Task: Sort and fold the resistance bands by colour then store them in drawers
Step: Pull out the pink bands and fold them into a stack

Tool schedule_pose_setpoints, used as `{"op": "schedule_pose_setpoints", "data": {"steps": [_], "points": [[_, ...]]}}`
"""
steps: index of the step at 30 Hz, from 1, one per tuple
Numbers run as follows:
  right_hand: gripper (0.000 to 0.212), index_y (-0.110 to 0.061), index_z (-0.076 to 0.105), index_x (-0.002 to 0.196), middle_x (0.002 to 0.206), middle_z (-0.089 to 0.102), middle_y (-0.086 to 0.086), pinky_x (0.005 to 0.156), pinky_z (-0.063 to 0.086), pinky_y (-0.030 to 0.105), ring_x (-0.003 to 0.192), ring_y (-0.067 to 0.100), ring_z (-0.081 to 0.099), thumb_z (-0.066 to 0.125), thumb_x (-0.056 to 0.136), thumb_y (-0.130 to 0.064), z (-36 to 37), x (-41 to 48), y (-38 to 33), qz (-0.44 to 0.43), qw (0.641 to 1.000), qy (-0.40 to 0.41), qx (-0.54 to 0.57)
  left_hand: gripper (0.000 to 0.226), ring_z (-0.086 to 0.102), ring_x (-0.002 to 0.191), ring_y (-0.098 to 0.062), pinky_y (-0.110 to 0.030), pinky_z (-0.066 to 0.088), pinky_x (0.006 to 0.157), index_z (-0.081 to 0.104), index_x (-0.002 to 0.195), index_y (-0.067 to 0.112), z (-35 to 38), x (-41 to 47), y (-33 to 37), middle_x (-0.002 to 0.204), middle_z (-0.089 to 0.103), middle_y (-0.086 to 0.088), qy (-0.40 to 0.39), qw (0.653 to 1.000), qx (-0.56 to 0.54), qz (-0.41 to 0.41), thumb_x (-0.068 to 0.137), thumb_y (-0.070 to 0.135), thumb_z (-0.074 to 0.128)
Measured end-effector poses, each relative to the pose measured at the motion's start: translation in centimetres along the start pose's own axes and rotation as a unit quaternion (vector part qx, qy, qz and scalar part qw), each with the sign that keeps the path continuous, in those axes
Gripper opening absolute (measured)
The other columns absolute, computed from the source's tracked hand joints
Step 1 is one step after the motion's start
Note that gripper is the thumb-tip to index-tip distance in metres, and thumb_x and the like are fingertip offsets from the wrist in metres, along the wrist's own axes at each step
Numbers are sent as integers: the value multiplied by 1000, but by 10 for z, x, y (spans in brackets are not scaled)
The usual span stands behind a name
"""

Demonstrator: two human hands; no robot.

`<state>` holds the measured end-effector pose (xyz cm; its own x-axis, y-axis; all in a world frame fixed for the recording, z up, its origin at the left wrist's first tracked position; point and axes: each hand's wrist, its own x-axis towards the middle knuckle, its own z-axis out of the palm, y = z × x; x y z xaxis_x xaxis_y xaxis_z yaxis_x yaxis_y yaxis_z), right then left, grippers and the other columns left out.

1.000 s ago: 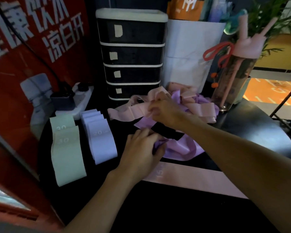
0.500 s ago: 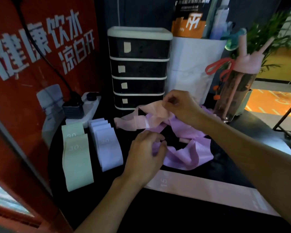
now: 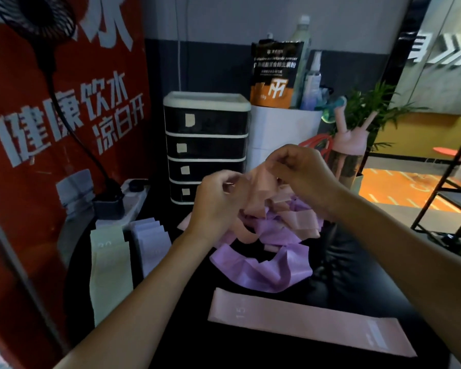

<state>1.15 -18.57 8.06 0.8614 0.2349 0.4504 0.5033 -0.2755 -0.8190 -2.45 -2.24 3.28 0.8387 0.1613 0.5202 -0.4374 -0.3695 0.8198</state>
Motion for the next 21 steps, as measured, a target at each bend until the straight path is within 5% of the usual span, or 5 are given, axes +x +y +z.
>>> {"op": "schedule_pose_setpoints", "data": {"steps": [6,11,16,21], "points": [[18,-9,67,82,89,72,13,79,58,35,82,24,70,60,90,5,-5,-3,-14,4,1000,20,23,29,58,61,-6,-20,44,53,75,80,2,5,9,27,72,72,-11,-28,995,-90,-36,86,29,66],[11,3,67,89,97,69,25,83,60,40,93,38,69,57,92,4,-5,-2,-18,14,994,64,93,15,67,68,-4,-15,51,59,75,94,4,2,21,39,82,75,-8,-39,990,-113,-68,90,18,71],[13,-3,68,85,96,71,19,82,60,40,91,32,70,58,93,1,-9,-3,-17,23,993,73,94,15,70,71,-11,-22,53,62,70,92,11,4,25,45,86,74,-8,-20,984,-142,-104,81,6,79],[13,-15,67,99,106,68,4,78,52,29,94,15,63,65,90,-6,-16,-4,-15,56,997,48,34,18,69,83,-9,-22,58,78,71,99,10,-5,35,61,90,72,-4,6,998,-62,29,84,0,74]]}}
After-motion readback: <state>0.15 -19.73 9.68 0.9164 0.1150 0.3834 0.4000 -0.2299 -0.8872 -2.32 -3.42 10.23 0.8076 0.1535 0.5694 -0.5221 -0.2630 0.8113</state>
